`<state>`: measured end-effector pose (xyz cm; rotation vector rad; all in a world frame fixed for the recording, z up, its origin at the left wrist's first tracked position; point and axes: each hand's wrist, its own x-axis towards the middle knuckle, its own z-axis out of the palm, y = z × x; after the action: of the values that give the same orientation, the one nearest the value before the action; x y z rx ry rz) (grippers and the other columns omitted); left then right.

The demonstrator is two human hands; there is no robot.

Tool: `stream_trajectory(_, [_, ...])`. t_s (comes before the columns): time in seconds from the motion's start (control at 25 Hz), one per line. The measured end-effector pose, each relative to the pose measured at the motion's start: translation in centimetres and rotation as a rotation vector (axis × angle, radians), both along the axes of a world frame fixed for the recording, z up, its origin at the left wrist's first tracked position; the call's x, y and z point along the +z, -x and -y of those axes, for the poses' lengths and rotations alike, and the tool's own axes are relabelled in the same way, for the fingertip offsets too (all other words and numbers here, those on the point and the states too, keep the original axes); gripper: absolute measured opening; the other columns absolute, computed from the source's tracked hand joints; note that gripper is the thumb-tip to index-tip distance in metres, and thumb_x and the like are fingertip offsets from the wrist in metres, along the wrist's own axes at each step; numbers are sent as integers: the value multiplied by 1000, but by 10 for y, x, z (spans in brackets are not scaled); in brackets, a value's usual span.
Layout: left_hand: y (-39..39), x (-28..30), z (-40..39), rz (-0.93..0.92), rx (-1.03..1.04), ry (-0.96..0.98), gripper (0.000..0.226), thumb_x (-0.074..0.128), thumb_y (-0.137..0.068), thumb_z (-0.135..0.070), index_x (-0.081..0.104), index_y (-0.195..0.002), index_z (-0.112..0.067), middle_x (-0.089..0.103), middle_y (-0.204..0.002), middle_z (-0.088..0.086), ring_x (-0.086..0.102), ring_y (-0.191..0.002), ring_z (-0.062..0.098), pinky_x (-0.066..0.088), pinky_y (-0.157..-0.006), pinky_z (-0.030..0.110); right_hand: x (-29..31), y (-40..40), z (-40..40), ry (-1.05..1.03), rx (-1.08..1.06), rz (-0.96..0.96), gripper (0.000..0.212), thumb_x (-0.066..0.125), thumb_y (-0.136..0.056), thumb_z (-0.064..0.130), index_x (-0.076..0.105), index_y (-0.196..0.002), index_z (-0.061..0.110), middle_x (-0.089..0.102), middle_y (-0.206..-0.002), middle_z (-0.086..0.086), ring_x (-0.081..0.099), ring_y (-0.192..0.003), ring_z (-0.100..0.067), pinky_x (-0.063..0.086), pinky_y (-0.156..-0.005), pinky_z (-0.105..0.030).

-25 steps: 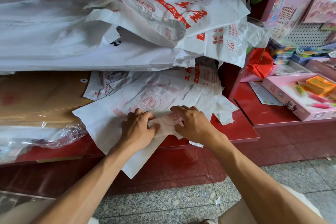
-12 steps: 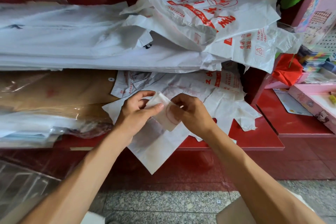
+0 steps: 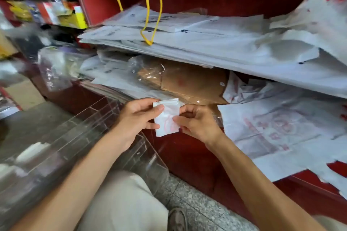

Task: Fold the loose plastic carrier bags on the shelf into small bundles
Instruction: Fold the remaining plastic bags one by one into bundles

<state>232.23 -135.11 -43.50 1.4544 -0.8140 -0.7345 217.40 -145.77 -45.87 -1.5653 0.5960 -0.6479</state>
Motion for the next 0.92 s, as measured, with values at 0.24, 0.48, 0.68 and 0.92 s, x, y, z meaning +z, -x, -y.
stream_trajectory(0.24, [-101,-2,-117,-54,394,78,11,65,-90,-6,69,-99,-7,70,-83,3,67,-78,14,60,-73,25,10,-156,-72,-42,248,-75,14,69,-84,-1,67,-89,11,69,-77,-6,65,-66,-13,52,-58,-21])
stream_trajectory(0.48, [-177,-4,-186,-68,657,91,17,63,-92,-3,64,-108,-3,65,-87,4,64,-81,19,57,-65,15,14,-262,-134,-58,411,-158,14,66,-89,3,65,-88,17,68,-86,-8,65,-77,-17,54,-66,-24])
stream_trajectory(0.68, [-214,-35,-172,-57,671,58,9,62,-93,-4,67,-99,-6,64,-83,-1,64,-79,14,57,-76,19,-1,-296,-138,-3,364,-192,23,59,-89,-5,65,-111,1,64,-98,-10,57,-87,-18,49,-79,-29])
stream_trajectory(0.92, [-242,-71,-141,-19,748,-98,35,59,-93,2,69,-65,-17,58,-61,-7,55,-81,22,51,-82,41,-16,-294,-119,37,320,-302,43,58,-89,-5,54,-132,3,57,-132,-7,55,-116,-16,44,-90,-19])
